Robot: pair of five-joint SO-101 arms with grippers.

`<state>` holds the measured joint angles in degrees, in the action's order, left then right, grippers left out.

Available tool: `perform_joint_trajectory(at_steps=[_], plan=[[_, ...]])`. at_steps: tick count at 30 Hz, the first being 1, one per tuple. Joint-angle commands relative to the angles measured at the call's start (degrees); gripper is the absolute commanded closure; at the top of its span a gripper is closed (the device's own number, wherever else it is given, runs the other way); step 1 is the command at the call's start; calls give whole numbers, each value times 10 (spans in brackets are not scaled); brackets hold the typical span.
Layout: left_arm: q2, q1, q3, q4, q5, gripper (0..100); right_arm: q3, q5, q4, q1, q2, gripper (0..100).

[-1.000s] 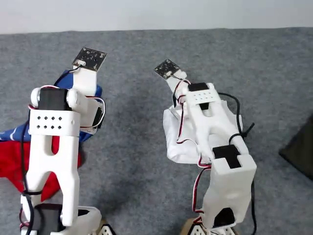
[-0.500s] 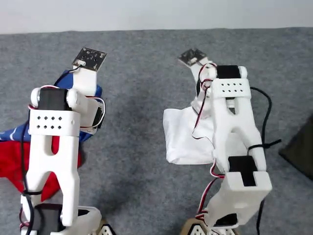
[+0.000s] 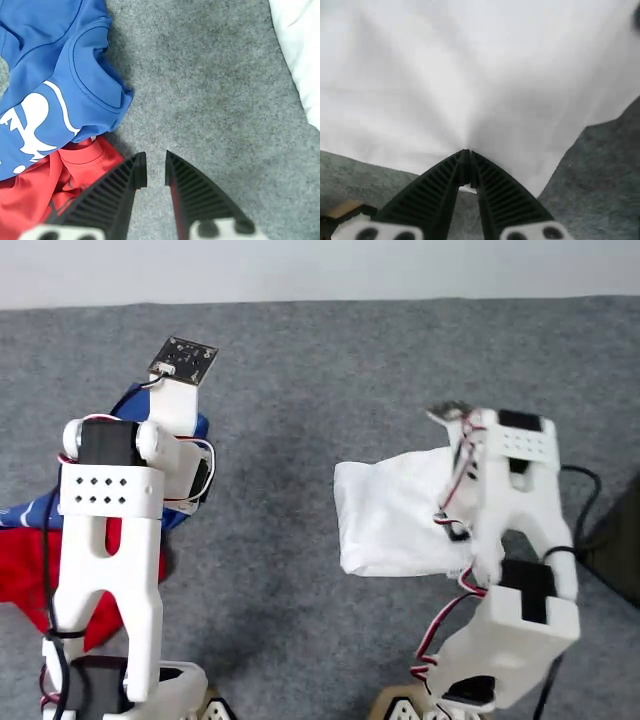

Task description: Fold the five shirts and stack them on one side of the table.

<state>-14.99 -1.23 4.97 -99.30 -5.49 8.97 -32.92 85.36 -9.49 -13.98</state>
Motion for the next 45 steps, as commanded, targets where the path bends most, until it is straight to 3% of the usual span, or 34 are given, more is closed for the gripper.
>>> perform_joint_trajectory(at_steps=[1,15,25,32,39,45], plan=[[-25,4,-4,-11,1,930,23,-27,-7,-44,45,989],[-25,4,-5,-11,1,930,14,-33,48,-82,116,989],[-25,4,-5,-11,1,930,167,-60,-94,-86,102,989],[-25,3,-5,-11,0,930,186,-67,-107,-130,109,989],[-25,-1,-5,-11,-31,930,185,-81,-65,-147,241,989],[-25,1,-5,-9,-30,930,190,-77,-131,-87,348,989]])
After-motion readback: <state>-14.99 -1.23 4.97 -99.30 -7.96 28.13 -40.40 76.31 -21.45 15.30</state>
